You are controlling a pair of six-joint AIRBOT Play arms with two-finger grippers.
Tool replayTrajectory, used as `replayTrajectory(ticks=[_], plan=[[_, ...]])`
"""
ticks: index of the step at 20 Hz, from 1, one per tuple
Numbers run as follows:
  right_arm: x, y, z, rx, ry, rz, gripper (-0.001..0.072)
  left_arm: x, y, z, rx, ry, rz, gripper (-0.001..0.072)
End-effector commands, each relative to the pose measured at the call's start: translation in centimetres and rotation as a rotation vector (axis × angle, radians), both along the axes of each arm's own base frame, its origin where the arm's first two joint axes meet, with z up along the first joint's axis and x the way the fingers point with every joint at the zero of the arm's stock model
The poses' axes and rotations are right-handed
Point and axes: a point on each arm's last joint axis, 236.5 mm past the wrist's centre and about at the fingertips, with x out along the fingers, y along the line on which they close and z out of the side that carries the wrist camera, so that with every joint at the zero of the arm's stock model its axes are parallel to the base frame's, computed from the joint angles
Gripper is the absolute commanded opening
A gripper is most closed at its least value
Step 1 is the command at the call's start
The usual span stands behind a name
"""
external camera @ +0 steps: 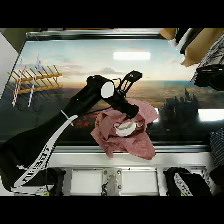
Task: Fold the clothes and pants, and hang the long-sleeved shirts on hangers.
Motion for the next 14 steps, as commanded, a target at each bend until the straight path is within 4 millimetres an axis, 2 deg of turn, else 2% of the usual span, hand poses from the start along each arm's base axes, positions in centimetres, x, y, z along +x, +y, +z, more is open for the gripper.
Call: replayTrajectory(ticks=[1,2,3,5,6,8,11,14], plan=[[0.0,-0.2,-0.7,-0.012,0.025,-0.003,0.0023,2.1,1.8,4.9,-0.062,-0.046,0.073,0.0557],[0.0,-0.2,-0.8,-0.011,0.028,-0.003,0.0023,2.6,3.0,6.8,-0.087,-0.071,0.108,0.0557],[0.0,-0.2,-0.9,-0.011,0.029,-0.003,0.0022,2.9,4.5,7.7,-0.083,-0.088,0.152,0.0557],[0.0,-0.2,-1.2,-0.009,0.036,-0.002,0.0023,2.2,7.9,6.7,-0.009,-0.083,0.234,0.0558],[0.0,-0.2,-1.5,-0.009,0.041,-0.003,0.0022,1.3,8.7,5.6,0.016,-0.069,0.251,0.0558],[0.0,-0.2,-2.2,-0.006,0.058,-0.002,0.0023,-0.1,8.3,4.1,0.002,-0.056,0.257,0.0558],[-0.1,-0.1,-3.5,0.009,0.086,-0.003,0.0023,-1.2,6.0,2.8,-0.034,-0.085,0.219,0.0559],[-0.1,-0.1,-4.2,0.011,0.102,-0.003,0.0023,-1.2,5.9,3.4,-0.034,-0.088,0.215,0.0559]])
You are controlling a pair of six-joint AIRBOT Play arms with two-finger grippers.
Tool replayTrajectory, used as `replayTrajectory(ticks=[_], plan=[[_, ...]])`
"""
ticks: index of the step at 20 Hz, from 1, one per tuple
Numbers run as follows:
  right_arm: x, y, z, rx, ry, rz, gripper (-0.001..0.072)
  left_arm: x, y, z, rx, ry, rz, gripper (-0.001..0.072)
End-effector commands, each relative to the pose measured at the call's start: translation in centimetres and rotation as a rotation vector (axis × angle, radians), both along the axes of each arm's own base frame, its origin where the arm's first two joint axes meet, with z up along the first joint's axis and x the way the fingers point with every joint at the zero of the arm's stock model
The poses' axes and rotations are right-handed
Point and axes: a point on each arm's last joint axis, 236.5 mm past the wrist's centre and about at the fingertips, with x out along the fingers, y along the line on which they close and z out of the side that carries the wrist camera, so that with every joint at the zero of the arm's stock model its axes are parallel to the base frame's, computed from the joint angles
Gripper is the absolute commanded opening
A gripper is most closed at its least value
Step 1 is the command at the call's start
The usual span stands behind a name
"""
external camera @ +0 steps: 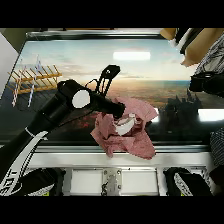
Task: Fold the clothes and pants, and hang the long-sleeved shirts on hangers.
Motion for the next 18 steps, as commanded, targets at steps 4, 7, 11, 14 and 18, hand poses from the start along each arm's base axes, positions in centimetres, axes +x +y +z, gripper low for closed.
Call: replayTrajectory(ticks=[4,7,11,14,18], plan=[[-0.1,0.1,-1.5,0.006,0.034,0.002,0.0023,-0.5,0.9,0.9,0.049,-0.005,-0.008,0.0559],[-0.2,0.1,-1.9,0.007,0.044,0.001,0.0023,-2.0,2.0,-2.0,0.103,0.068,0.03,0.0558],[-0.2,0.1,-2.4,0.008,0.056,0.001,0.0023,-2.6,3.0,-6.3,0.173,0.093,0.108,0.0558],[-0.3,0.1,-3.1,0.01,0.071,0.002,0.0023,-0.3,3.1,-6.9,0.136,0.032,0.215,0.0559],[-0.6,0.2,-3.6,0.01,0.091,0.006,0.0023,1.0,3.1,-7.8,0.11,0.043,0.267,0.0558]])
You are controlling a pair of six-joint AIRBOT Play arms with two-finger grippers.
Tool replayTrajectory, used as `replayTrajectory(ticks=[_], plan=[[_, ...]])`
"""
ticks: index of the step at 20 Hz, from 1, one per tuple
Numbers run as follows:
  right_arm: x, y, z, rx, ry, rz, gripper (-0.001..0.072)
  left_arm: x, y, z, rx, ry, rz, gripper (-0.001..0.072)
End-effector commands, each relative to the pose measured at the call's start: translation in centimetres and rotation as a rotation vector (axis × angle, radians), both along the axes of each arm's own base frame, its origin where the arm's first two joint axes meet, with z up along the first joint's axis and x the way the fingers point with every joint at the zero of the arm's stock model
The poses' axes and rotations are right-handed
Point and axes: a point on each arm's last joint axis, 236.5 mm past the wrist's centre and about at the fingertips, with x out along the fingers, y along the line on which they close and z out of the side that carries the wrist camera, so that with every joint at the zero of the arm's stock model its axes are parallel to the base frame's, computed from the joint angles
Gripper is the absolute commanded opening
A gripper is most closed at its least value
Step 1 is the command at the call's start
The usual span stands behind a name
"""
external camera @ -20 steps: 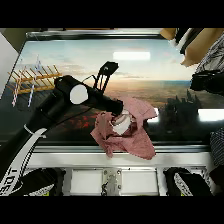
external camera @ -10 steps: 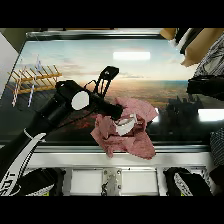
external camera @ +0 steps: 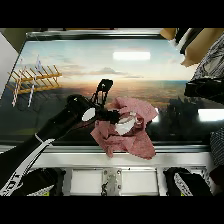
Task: Fold the clothes and pants, and hang the long-sleeved shirts on hangers.
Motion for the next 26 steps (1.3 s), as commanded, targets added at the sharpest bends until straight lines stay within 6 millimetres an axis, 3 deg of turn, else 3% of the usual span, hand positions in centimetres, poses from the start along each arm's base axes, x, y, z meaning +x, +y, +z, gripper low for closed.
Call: replayTrajectory(ticks=[1,6,7,9,12,15,16,17,18,22,26], plan=[[-0.2,0.1,-0.4,0.001,0.014,0.003,0.0023,0.7,-0.3,-1.7,0.004,0.007,0.039,0.0558],[-0.4,0.1,-0.6,0.001,0.026,0.006,0.0023,-0.9,-1.7,-4.5,0.06,0.048,-0.018,0.0546],[-0.6,0.2,-0.9,0.001,0.042,0.011,0.0022,-0.8,-1.6,-4.5,0.064,0.045,-0.019,0.0426],[-1.1,0.8,-1.6,-0.001,0.073,0.033,0.0022,-0.2,-1.2,-4.5,0.06,0.043,-0.002,0.003],[-1.9,4.1,-3.4,0.058,0.132,0.071,0.0022,0.3,-0.7,-4.2,0.051,0.041,0.018,0.0016],[-3.7,7.9,-7.6,0.094,0.258,0.108,0.0029,0.4,-0.7,-3.6,0.041,0.03,0.019,0.0017],[-4.5,9.3,-9.2,0.091,0.297,0.148,0.0209,0.4,-0.7,-3.6,0.041,0.029,0.018,0.0016],[-5.4,10.5,-10.6,0.093,0.337,0.182,0.0587,0.4,-0.7,-3.6,0.042,0.03,0.018,0.0016],[-6.0,11.4,-11.9,0.094,0.377,0.2,0.0717,0.4,-0.8,-3.6,0.041,0.029,0.018,0.0016],[-6.6,13.5,-14.7,0.09,0.479,0.224,0.0716,0.4,-0.7,-3.6,0.041,0.029,0.018,0.0016],[-6.9,14.3,-15.7,0.075,0.509,0.244,0.0699,0.4,-0.7,-3.6,0.043,0.027,0.017,0.0016]])
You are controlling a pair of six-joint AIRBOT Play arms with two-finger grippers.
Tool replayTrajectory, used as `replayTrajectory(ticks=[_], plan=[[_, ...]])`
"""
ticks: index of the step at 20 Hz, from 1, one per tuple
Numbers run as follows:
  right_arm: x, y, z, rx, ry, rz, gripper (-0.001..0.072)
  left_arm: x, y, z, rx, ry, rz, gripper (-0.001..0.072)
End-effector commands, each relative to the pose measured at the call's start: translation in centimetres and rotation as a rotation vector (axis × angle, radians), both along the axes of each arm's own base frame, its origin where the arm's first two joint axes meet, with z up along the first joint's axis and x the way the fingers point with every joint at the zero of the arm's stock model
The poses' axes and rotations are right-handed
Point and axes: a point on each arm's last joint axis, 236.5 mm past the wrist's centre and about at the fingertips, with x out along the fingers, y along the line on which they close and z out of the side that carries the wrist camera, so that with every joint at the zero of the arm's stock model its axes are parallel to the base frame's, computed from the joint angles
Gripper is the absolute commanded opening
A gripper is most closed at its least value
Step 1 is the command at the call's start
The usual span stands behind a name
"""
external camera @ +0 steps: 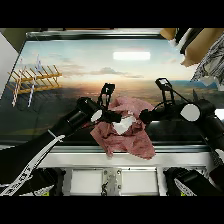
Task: Fold the clothes and pants, and hang the long-sleeved shirts on hangers.
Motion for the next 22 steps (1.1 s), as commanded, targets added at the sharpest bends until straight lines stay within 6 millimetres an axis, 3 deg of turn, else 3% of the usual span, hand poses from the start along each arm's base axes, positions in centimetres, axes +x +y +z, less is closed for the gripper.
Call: replayTrajectory(ticks=[1,2,5,8,10,11,14,17,22], plan=[[-0.4,0.5,-1.1,-0.018,0.03,0.014,0.0583,0.1,0.0,0.0,0.0,-0.002,0.001,0.0016],[-0.2,0.1,-1.2,-0.038,0.022,0.014,0.0487,0.1,0.0,0.0,0.0,-0.003,0.001,0.0016],[-0.1,-0.2,-1.4,-0.052,0.021,0.014,0.0478,0.1,0.0,0.0,-0.001,-0.004,0.0,0.0016],[-0.4,-0.2,0.8,-0.029,-0.043,0.026,0.0482,0.1,0.0,0.0,0.0,-0.005,0.0,0.0016],[-1.0,-0.4,2.3,-0.024,-0.085,0.038,0.0671,0.1,0.0,0.1,-0.001,-0.005,0.0,0.0016],[-1.4,-0.5,2.5,-0.025,-0.081,0.042,0.0668,0.1,0.0,0.0,-0.001,-0.005,0.0,0.0016],[-2.3,-0.7,1.0,-0.043,-0.027,0.05,0.0658,0.1,0.0,0.1,-0.002,-0.005,0.0,0.0016],[-1.9,-0.7,-1.7,-0.056,0.014,0.038,0.0656,0.3,-0.2,0.1,-0.009,-0.012,0.0,0.0016],[2.5,0.0,-4.0,-0.024,-0.03,-0.073,0.0655,0.4,-0.3,0.2,-0.016,-0.017,0.0,0.0016]])
